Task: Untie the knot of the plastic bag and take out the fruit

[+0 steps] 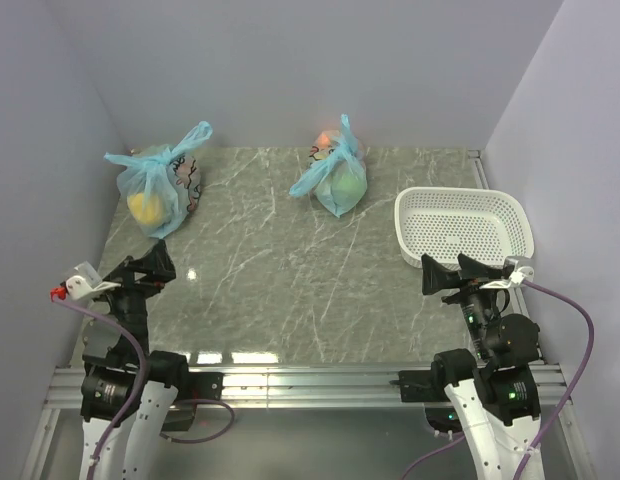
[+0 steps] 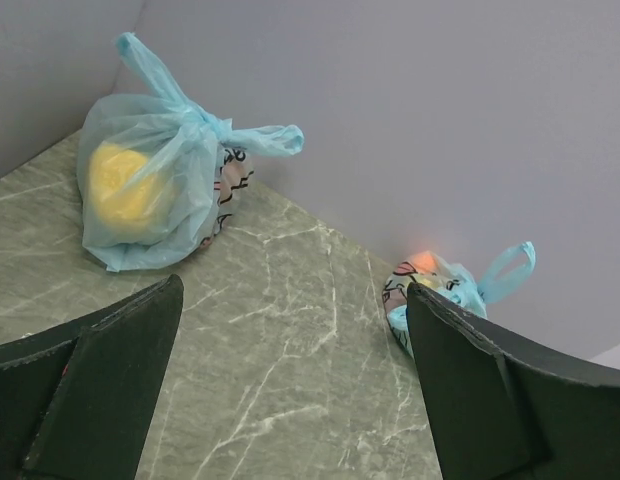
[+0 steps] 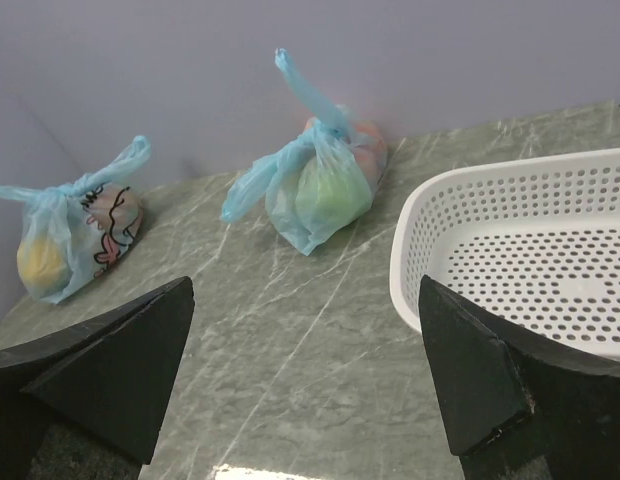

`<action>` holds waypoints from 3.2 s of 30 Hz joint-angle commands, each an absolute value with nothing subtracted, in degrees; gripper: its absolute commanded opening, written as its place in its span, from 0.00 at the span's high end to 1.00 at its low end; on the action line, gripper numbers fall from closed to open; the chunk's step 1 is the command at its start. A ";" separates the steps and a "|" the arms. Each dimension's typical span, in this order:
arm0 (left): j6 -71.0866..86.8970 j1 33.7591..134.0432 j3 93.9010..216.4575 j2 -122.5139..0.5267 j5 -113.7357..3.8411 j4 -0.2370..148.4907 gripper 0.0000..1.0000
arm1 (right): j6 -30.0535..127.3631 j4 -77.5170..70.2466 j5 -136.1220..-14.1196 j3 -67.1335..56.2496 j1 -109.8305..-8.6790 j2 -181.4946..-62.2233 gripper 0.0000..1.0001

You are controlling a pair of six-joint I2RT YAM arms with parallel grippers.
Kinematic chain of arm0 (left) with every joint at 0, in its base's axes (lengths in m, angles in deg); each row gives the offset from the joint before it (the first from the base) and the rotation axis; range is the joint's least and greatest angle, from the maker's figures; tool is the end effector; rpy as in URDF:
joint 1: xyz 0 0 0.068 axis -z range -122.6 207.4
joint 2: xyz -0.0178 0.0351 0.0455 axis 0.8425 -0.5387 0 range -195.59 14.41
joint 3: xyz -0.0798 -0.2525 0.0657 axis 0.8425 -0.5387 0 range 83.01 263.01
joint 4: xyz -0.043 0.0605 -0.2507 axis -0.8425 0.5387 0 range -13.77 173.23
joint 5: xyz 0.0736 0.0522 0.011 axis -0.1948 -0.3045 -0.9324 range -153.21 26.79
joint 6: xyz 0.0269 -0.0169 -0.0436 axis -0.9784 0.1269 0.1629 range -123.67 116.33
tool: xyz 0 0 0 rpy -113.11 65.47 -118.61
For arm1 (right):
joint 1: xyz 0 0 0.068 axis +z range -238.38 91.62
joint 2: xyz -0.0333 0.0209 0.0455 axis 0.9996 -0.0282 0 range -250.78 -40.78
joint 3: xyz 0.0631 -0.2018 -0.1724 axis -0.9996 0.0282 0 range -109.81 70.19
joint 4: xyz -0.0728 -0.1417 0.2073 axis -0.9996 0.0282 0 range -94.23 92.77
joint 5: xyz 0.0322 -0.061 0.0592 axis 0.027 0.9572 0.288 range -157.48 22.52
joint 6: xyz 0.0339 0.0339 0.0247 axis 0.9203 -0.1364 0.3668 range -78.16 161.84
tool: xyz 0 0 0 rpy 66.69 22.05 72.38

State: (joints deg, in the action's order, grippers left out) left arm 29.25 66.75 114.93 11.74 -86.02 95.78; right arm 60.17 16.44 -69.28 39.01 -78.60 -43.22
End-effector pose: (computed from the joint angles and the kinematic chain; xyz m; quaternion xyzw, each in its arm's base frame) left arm 0.0476 0.0061 0.3157 -0.2771 0.5878 -0.1513 0.7448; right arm 0.0498 0.0097 0.3106 0.0370 0.6546 0.1934 0.7299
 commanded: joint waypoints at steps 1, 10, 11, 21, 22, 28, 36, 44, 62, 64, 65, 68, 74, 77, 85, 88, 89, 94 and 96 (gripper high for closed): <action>29.64 66.28 115.44 10.02 -84.13 93.90 0.01 | 60.29 15.46 -69.33 37.58 -78.10 -44.12 0.00; 28.76 66.19 115.62 6.51 -80.62 93.28 0.01 | 64.60 14.23 -70.29 38.99 -78.10 -47.19 0.00; 28.67 66.19 115.62 5.98 -80.18 93.19 0.01 | 65.47 13.88 -70.99 39.08 -78.10 -47.89 0.00; 27.79 65.84 117.81 -3.95 -74.20 95.56 0.01 | 67.94 10.02 -82.50 35.83 -77.92 -73.18 0.00; 27.79 65.75 117.90 -4.91 -73.76 95.65 0.01 | 68.20 7.66 -82.77 36.17 -77.66 -74.25 0.00; 27.53 65.66 117.38 -5.36 -71.65 94.78 0.01 | 69.26 -0.08 -79.44 35.83 -74.50 -84.27 0.00; 27.53 65.66 117.37 -6.68 -71.47 95.21 0.01 | 68.65 -9.14 -75.66 24.15 -68.70 -107.90 0.00; 27.26 65.66 117.46 -8.44 -70.24 95.13 0.01 | 66.98 -20.04 -58.79 12.91 -67.99 -128.02 0.00; 26.65 65.66 117.29 -9.41 -69.98 94.42 0.01 | 58.45 -15.83 -60.62 -15.69 -69.75 -157.86 0.69; 26.65 65.66 117.11 -9.14 -69.89 94.42 0.01 | 57.58 -15.57 -61.50 -14.45 -69.66 -156.71 0.87; 26.65 65.66 117.20 -8.97 -69.89 94.60 0.01 | 57.05 -15.31 -61.94 -13.05 -69.31 -155.57 1.00; 26.56 65.66 117.20 -8.79 -69.54 94.51 0.01 | 54.33 -14.60 -65.80 -8.32 -67.65 -151.01 1.00; 26.30 65.66 117.20 -9.58 -67.52 94.16 0.01 | 48.18 -14.17 -74.41 5.30 -59.13 -136.18 1.00; 26.03 65.66 117.29 -10.28 -67.08 94.42 0.01 | 44.13 -11.53 -75.91 10.40 -51.84 -129.65 1.00; 26.30 65.66 117.55 -11.87 -65.23 95.04 0.01 | 46.49 -10.03 -69.16 26.39 -38.11 -114.11 1.00; 26.56 65.66 117.46 -11.87 -64.27 94.78 0.01 | 49.04 -8.54 -61.11 32.20 -38.37 -108.92 1.00; 26.99 65.75 117.29 -12.04 -63.74 94.60 0.01 | 51.74 -6.97 -58.28 33.27 -38.63 -106.81 1.00; 30.16 65.75 116.94 -13.62 -57.07 92.85 0.01 | 65.55 -0.28 -44.11 38.45 -45.12 -100.13 0.95; 32.09 65.84 117.02 -15.55 -52.85 91.62 0.02 | 71.59 2.43 -43.23 40.04 -50.20 -97.74 0.88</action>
